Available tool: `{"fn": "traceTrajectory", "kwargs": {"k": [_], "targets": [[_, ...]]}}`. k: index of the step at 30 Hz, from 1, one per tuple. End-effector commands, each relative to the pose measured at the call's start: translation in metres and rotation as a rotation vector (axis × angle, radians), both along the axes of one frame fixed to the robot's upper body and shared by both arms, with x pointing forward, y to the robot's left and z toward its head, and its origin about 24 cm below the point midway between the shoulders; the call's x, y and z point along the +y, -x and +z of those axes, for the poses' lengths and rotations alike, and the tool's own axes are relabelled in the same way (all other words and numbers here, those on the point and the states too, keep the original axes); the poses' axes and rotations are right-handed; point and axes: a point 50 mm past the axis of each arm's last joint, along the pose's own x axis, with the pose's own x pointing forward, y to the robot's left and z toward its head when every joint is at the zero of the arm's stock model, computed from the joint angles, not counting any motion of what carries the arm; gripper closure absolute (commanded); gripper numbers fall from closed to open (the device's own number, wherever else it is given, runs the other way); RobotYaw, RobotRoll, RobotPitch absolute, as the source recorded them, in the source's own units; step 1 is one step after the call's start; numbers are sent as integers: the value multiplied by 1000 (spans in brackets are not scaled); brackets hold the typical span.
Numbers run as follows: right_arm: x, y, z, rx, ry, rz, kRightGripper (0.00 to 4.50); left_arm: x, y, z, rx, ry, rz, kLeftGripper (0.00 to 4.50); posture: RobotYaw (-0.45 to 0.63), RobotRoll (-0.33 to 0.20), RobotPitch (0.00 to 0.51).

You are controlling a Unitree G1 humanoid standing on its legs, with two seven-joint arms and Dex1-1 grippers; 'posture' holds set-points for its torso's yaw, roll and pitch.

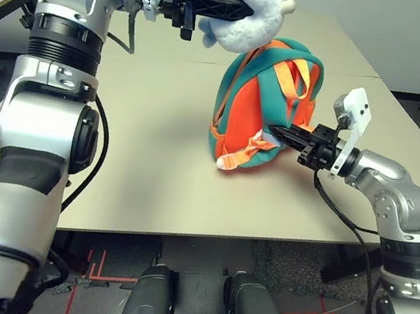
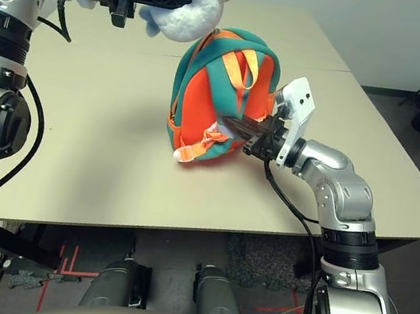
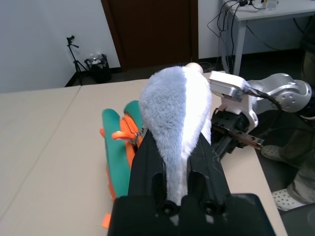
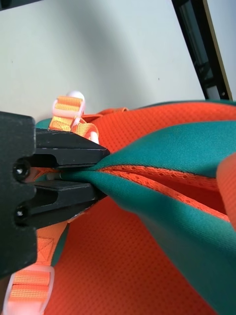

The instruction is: Put the pencil case into the backpack and zip it.

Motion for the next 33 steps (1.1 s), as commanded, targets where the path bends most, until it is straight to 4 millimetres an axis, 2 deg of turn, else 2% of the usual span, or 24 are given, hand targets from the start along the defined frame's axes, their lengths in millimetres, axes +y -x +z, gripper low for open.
{"fn": "traceTrajectory", "kwargs": {"k": [1,13,33], "targets": [[-1,-6,4,-15,10,-28,4450,7,13,13,-39,48,-24,4337,-122,0,0],[-4,-20,2,5,16,-111,4450,7,33,-9,31,47,-24,4337,-106,0,0],[-9,-25,2,9,23,-152,4450,18,62,-37,152,48,31,4338,-102,0,0]]}}
